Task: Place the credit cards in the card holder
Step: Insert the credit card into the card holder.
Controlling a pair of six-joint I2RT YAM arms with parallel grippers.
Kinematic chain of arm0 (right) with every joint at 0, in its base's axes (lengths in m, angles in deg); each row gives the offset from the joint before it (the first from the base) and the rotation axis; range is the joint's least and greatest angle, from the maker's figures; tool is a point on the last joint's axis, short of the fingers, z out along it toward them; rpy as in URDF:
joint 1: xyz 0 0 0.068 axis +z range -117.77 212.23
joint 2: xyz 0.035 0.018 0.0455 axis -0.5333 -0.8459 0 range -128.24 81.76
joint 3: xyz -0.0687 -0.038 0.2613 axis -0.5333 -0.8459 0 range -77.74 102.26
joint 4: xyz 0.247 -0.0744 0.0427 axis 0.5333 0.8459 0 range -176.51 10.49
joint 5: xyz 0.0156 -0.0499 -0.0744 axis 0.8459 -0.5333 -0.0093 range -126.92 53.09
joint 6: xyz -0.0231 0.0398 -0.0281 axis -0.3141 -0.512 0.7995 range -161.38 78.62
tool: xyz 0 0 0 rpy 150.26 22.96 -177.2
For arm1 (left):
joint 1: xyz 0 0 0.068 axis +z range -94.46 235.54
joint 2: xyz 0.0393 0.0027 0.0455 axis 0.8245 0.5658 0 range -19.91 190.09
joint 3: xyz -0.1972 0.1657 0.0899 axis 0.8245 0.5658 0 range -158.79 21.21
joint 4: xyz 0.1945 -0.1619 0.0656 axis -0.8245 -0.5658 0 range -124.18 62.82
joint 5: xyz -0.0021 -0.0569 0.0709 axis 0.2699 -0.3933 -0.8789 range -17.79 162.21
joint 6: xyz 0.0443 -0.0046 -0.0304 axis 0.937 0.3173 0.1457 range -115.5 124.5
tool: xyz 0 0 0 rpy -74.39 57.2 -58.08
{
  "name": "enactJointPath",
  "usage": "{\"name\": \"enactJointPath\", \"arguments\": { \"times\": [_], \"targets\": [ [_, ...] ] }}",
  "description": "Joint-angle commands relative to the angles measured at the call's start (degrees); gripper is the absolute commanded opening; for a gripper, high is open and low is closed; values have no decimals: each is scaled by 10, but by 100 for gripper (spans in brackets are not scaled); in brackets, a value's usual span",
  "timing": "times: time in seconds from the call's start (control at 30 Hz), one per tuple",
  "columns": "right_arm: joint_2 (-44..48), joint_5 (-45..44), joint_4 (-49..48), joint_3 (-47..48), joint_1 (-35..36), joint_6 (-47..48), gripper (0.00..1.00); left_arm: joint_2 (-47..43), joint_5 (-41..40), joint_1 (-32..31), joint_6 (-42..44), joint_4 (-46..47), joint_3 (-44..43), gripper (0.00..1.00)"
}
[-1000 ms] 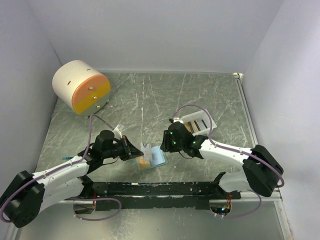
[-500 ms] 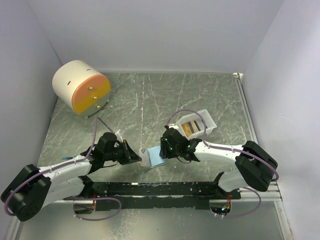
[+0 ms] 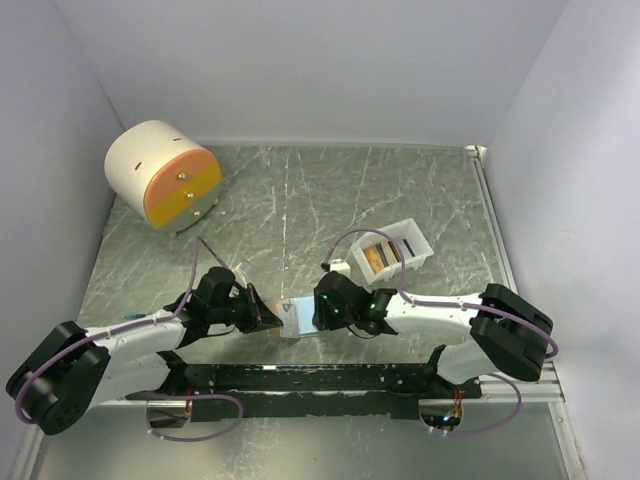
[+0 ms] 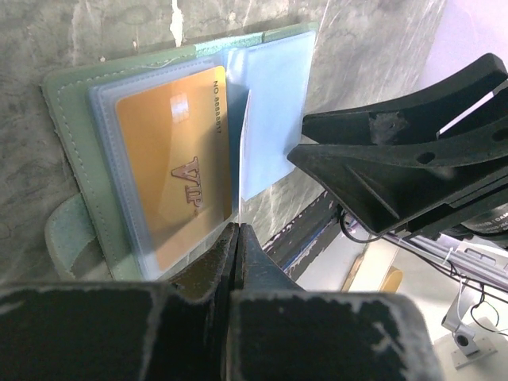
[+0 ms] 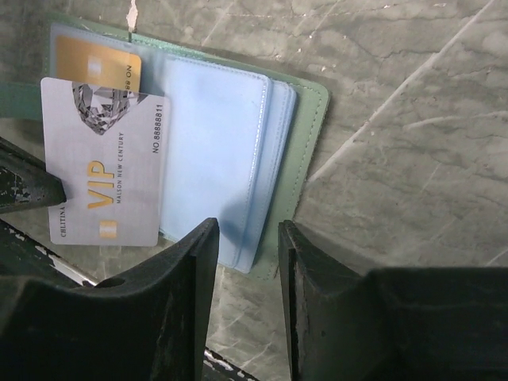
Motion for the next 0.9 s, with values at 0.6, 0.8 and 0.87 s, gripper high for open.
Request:
{"name": "enactJointPath", "arguments": {
  "times": [0.6, 0.8, 0.87],
  "targets": [
    [8, -23, 13, -19, 21, -19, 36, 13, -28, 0, 43, -15, -7, 7],
    [4, -23, 15, -19, 21, -17, 36, 24, -46, 0, 52, -22, -16, 7],
    [5, -23, 13, -21, 21, -17, 36, 31, -50, 0, 55, -24, -20, 7]
  ]
}}
